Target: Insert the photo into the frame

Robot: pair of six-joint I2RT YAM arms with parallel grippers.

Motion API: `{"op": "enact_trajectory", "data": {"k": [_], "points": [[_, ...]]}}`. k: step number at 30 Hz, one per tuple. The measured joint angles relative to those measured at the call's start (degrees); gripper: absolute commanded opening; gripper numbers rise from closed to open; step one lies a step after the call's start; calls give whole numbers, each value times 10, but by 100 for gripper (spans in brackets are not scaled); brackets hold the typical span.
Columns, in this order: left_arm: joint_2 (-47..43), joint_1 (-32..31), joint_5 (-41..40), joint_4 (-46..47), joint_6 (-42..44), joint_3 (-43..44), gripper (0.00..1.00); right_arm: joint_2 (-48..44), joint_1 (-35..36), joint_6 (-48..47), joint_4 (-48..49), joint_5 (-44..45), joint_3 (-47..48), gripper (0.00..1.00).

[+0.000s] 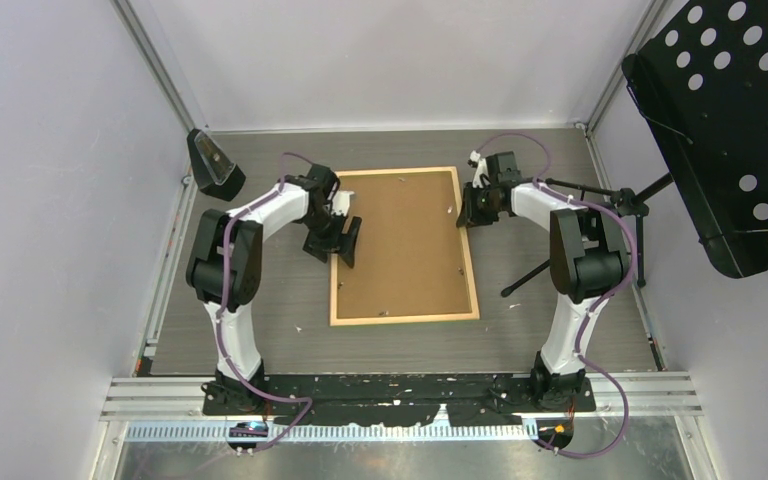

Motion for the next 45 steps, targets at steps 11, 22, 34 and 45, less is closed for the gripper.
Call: {"op": "enact_trajectory", "data": {"k": [11,22,34,45], "points": [[-11,7,12,26,-19,-37,55,-31,14,-23,-2,-11,-39,6],[-20,18,12,33,-16,-55,45,-44,17,-47,-19,-16,-51,5],[-17,30,21,37,-22,-57,0,-46,18,-61,-26,-17,-51,32],[-35,38,38,75,-73,-89,0,-54,24,-71,-47,-17,-34,61]]}}
